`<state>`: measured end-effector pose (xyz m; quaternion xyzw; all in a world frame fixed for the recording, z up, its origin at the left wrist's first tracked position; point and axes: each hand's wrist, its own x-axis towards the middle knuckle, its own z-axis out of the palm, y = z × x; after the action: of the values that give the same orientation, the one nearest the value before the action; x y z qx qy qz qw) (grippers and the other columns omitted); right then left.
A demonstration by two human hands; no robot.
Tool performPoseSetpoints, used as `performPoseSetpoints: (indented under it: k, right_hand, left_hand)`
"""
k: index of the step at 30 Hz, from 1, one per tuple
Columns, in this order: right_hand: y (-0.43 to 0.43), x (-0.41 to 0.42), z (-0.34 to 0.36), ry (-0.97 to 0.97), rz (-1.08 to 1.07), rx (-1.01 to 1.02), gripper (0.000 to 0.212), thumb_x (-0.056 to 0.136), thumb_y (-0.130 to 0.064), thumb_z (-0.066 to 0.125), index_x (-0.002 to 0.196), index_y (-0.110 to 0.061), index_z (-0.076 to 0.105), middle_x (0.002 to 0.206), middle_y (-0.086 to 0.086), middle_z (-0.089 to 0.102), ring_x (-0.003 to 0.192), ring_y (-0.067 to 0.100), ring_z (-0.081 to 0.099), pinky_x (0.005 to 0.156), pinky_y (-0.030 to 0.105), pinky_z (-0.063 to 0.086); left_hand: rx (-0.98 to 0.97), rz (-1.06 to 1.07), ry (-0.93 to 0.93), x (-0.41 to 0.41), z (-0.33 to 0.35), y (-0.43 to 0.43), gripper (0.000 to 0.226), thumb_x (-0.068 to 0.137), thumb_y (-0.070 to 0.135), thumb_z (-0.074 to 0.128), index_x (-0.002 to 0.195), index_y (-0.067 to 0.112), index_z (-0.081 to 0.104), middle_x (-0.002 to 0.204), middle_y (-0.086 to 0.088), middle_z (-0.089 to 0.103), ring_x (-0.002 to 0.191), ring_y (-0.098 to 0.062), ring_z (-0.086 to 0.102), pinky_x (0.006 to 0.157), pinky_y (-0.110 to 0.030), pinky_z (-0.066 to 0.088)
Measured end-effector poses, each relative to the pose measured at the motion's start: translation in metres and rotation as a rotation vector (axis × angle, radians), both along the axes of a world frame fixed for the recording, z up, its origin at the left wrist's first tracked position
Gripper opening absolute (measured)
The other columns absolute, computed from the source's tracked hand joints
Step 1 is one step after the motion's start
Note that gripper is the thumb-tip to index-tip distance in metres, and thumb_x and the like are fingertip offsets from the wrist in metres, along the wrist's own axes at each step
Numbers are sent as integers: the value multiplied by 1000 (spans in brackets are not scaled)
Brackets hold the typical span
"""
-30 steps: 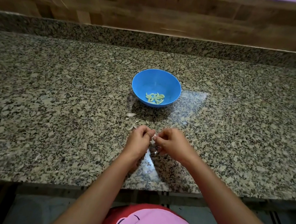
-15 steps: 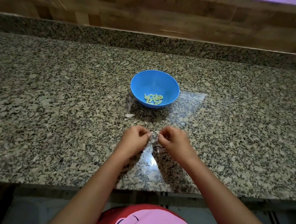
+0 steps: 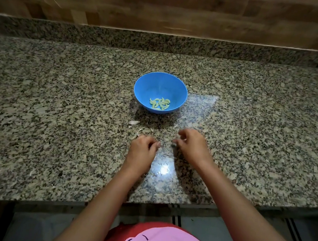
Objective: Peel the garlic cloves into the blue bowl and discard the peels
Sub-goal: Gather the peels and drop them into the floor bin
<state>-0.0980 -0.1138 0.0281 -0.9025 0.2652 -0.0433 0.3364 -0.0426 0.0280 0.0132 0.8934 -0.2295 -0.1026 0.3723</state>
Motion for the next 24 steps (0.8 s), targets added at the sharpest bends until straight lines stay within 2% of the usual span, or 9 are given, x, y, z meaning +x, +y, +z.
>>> performPoseSetpoints:
  k: [2,4,7,9,14,17,19,21,24]
  right_hand:
    - [10,-14,-4,51,105,39,27,87,-23,63,110,-10,63,106,-3,57,96,11,55,86,19,45]
    - [18,-21,-7,101,189,18,25,87,-22,64,109,-12,64,108,-1,55,100,13,53,93,24,45]
    - [22,-22,-12,60,268,-102,16,89,-10,59,102,-10,67,101,3,56,98,17,52,85,21,40]
    - [23,-21,-16,54,298,-165,17,90,-5,54,101,-6,66,100,8,56,97,21,50,82,25,38]
    - [25,-17,-23,108,322,-181,12,91,-11,51,98,-4,58,102,11,53,100,24,48,80,27,35]
    - [40,-13,-15,3,223,44,7,88,-12,56,81,-10,58,87,7,60,83,18,54,64,21,35]
    - [62,-8,-5,-27,177,238,19,87,-9,58,69,-15,55,68,0,58,63,11,52,54,17,35]
    - [92,-3,3,-13,191,404,31,87,-8,59,58,-18,52,55,-3,50,50,6,42,49,20,33]
    - [152,6,9,41,215,620,33,89,-9,60,58,-16,52,52,-2,47,46,7,39,47,23,31]
  left_hand:
    - [12,11,-10,-1,0,0,24,94,22,55,106,5,67,101,-7,62,85,-10,49,75,-20,42]
    - [12,17,-12,-3,1,0,26,94,23,55,106,4,67,101,-8,63,85,-12,50,74,-19,39]
    - [6,36,-3,-5,-1,0,24,92,23,57,101,4,69,99,-11,66,88,-18,57,76,-24,41]
    - [-8,46,5,-8,-1,2,22,92,22,58,98,5,69,96,-10,67,86,-17,57,74,-22,41]
    - [-76,127,167,-16,3,8,17,91,24,60,92,10,69,79,4,62,74,-10,56,61,-17,39]
    - [-212,290,328,-22,2,26,14,89,28,61,81,17,66,73,6,63,72,-14,59,65,-25,45]
    - [-346,419,429,-28,5,47,15,89,26,62,77,19,66,69,3,64,66,-15,59,65,-32,49]
    - [-463,539,488,-36,8,76,14,90,20,60,78,17,66,68,0,63,62,-13,57,63,-30,49]
    - [-639,716,496,-46,10,134,13,92,13,58,83,8,66,67,-1,62,58,-10,55,56,-20,48]
